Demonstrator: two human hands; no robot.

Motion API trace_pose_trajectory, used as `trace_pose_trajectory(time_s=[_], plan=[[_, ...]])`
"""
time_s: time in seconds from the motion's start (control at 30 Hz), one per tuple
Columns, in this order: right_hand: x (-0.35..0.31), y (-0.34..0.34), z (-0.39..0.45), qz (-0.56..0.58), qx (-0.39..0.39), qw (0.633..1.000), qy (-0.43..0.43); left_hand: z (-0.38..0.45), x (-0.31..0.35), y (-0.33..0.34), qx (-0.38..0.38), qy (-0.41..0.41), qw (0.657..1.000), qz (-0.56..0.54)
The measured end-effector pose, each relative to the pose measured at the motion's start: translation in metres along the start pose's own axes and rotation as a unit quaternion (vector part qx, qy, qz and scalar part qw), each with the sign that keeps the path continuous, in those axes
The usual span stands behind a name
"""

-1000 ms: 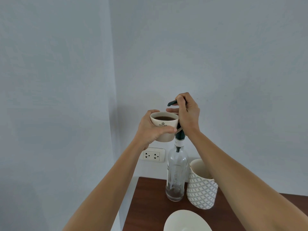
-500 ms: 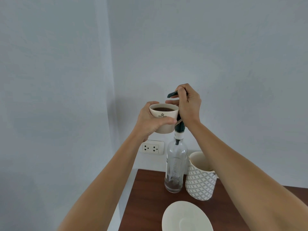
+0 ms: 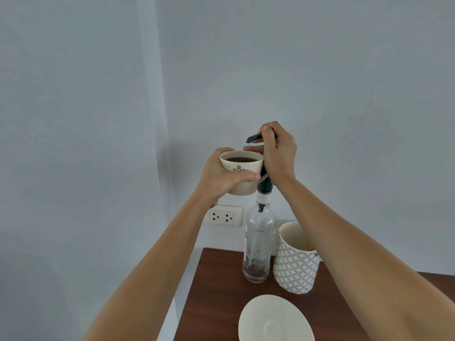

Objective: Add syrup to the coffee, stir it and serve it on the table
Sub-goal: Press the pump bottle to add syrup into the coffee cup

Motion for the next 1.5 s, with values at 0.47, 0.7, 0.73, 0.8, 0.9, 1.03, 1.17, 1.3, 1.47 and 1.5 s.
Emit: trace_pose_trajectory(time_s=[0.47, 0.7, 0.73, 0.8, 0.9, 1.03, 1.17, 1.3, 1.47, 1.5], plan=[[0.002, 0.0, 0.0, -0.014, -0.005, 1.0, 0.011, 0.001, -0.001, 0.001, -0.003, 0.0, 1.0, -0.004], [0.001, 0.0, -0.001, -0.019, -0.006, 1.0, 0.01, 0.0, -0.002, 0.001, -0.004, -0.003, 1.0, -0.004], [0.002, 0.001, 0.0, -0.019, -0.007, 1.0, 0.01, 0.0, -0.002, 0.001, -0.004, -0.004, 1.0, -0.004], [0.004, 0.001, 0.0, -0.024, -0.009, 1.0, 0.01, 0.0, -0.002, 0.001, -0.004, -0.005, 1.0, -0.006], [0.006, 0.0, 0.0, -0.027, -0.009, 0.999, 0.015, -0.001, -0.002, 0.002, -0.007, -0.007, 1.0, -0.006], [0.005, -0.001, 0.0, -0.027, -0.005, 0.999, 0.021, -0.001, -0.002, 0.002, -0.007, -0.008, 1.0, -0.008], [0.005, -0.001, -0.004, -0.031, -0.016, 0.999, 0.028, -0.003, -0.002, 0.002, -0.012, -0.007, 1.0, -0.003], [-0.018, -0.013, -0.009, -0.026, -0.028, 0.999, 0.019, -0.022, 0.018, 0.004, -0.016, 0.011, 1.0, 0.003], [-0.017, -0.023, -0.012, -0.047, -0.033, 0.998, 0.027, -0.025, 0.02, 0.01, -0.013, 0.005, 1.0, 0.007], [-0.018, -0.03, -0.015, -0.056, -0.037, 0.997, 0.022, -0.031, 0.02, 0.012, -0.016, 0.003, 1.0, 0.014]])
Point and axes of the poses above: each hand's wrist, its own z-axis towards the middle knuckle, its own y-axis out of the palm, x = y × z, the point moved 10 cm from there along z, towards the middle knuckle, and after that the axes turned 8 degrees about x, right-handed, at the moved point
